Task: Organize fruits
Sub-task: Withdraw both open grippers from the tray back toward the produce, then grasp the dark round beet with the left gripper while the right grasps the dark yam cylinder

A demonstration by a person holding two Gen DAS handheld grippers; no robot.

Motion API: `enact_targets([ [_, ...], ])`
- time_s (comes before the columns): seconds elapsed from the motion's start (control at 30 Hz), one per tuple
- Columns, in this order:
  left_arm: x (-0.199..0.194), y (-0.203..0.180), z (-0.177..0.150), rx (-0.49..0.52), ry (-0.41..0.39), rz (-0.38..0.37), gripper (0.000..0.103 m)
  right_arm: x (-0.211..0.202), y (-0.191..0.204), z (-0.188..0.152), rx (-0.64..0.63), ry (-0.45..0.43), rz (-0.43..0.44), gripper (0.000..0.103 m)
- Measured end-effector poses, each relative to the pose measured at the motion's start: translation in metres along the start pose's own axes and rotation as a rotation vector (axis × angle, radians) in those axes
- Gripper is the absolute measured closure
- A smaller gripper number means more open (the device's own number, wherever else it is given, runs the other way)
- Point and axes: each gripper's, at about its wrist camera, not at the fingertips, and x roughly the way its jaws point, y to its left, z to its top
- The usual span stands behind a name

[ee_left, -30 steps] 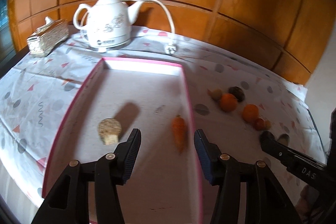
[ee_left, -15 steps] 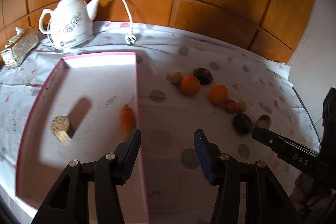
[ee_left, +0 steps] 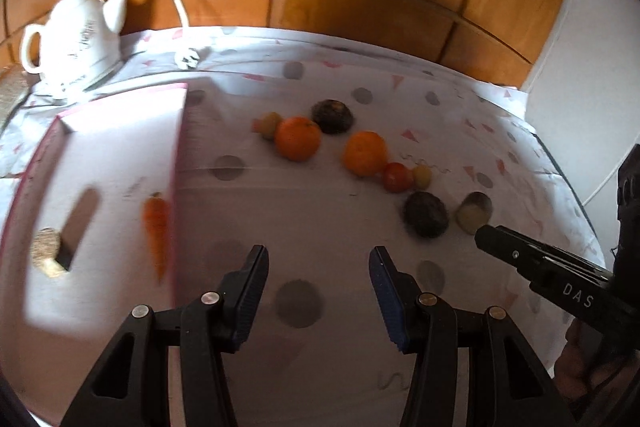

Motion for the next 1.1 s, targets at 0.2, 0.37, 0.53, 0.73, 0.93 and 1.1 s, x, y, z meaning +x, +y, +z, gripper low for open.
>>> enact_targets([
  [0.2, 0.012, -0.026, 0.005, 0.062, 0.012, -0.056, 0.045, 0.000, -0.023, 0.005, 0.043, -0.031, -0.074, 0.062],
  [0.37, 0.026, -0.046, 0.014, 0.096, 0.025, -0.119, 0.044, 0.006, -0.027, 0.010, -0.002, -0.033, -0.105, 0.060],
  [0.53, 0.043, -0.059, 0.020, 0.106, 0.056, -0.149, 0.044, 0.017, -0.033, 0.014, -0.027, -0.015, -0.101, 0.060],
  [0.73, 0.062, -0.068, 0.022, 0.134, 0.070, -0.140, 0.045, 0.016, -0.040, 0.010, -0.019, -0.020, -0.078, 0.060],
  [0.93, 0.076, -0.066, 0.025, 0.097, 0.081, -0.145, 0.046, 0.017, -0.046, 0.011, 0.002, -0.022, -0.075, 0.060],
  [1.1, 0.079, -0.063, 0.028, 0.057, 0.078, -0.200, 0.058, 0.020, -0.046, 0.015, -0.012, -0.030, -0.066, 0.060],
])
